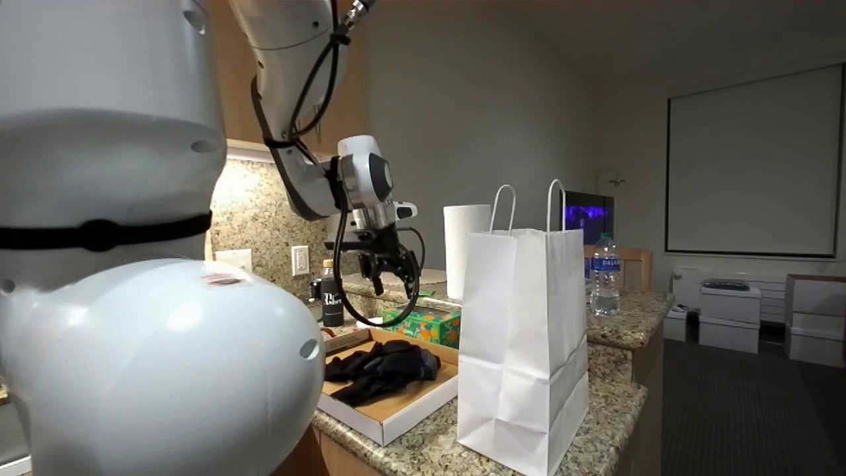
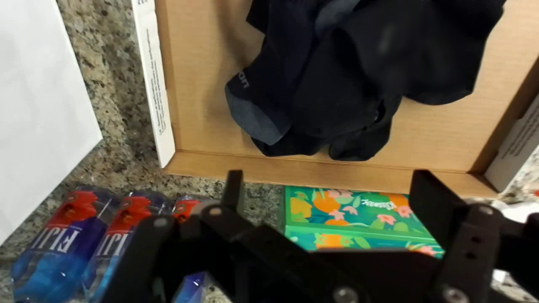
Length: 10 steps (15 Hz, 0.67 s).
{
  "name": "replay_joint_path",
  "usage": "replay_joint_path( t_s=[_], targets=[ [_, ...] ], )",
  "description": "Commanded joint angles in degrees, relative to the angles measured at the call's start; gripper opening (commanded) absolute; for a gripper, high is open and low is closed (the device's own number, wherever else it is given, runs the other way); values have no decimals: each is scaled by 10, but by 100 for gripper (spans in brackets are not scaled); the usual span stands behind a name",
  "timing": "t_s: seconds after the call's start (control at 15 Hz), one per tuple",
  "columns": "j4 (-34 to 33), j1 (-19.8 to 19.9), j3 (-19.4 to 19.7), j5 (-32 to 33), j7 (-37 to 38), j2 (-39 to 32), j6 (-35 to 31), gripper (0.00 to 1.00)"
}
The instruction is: Pick up the socks on the box cover and put them in the paper bag
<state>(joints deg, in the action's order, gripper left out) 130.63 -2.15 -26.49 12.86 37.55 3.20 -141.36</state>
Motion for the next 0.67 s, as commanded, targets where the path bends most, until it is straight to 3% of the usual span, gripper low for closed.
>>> replay_joint_path(
  t_s=[0.0,0.2,0.6],
  targets=[
    [-22,-31,39,109,156,-72,-4,100],
    [-47,-81,79,127,224,-134,11,100],
    [-110,-138,117,-35,172,-226,12,100]
  ],
)
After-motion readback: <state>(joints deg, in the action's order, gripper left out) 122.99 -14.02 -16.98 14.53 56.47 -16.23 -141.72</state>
